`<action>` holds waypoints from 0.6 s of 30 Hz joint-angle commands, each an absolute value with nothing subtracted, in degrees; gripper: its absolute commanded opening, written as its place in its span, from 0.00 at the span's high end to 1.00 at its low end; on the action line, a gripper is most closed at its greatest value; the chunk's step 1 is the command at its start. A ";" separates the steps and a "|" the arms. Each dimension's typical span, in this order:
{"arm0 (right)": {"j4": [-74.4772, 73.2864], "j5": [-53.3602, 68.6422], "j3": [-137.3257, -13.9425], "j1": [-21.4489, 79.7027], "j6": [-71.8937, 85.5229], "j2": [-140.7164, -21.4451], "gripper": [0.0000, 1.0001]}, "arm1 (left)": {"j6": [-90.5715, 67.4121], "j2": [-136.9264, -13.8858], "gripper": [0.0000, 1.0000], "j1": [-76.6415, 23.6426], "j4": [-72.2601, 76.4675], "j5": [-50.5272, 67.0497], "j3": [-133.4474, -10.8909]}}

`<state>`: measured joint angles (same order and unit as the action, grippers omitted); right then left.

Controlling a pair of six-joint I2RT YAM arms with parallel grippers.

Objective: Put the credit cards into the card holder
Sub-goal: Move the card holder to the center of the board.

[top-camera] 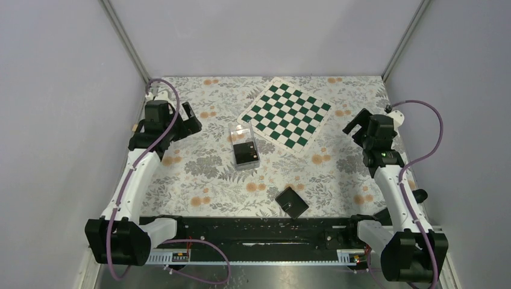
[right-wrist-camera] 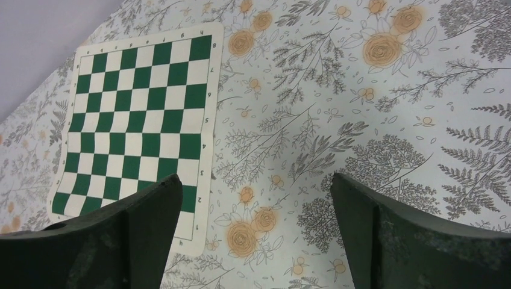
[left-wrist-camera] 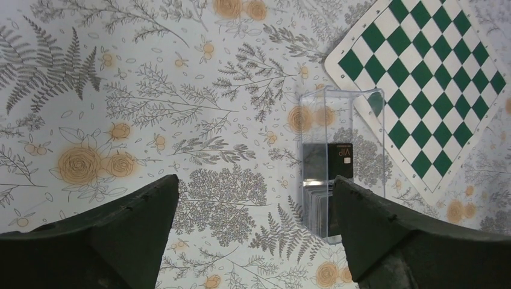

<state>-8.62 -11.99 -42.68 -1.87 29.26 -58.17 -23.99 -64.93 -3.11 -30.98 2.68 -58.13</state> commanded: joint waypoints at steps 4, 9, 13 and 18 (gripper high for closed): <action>-18.87 -5.89 -52.20 -1.67 29.93 -62.84 0.01 | -20.12 -65.12 0.01 -2.77 -30.88 4.46 -66.25; -22.24 -0.79 -56.42 -1.69 30.21 -66.27 0.01 | -17.17 -65.98 0.01 -2.73 -31.35 7.57 -68.87; -24.90 5.39 -58.76 -1.58 29.71 -68.99 0.01 | -16.20 -68.13 0.01 -2.70 -33.97 8.48 -71.47; -36.30 7.13 -66.41 1.59 28.91 -75.27 0.01 | -14.84 -72.45 0.01 -2.72 -38.18 13.57 -74.52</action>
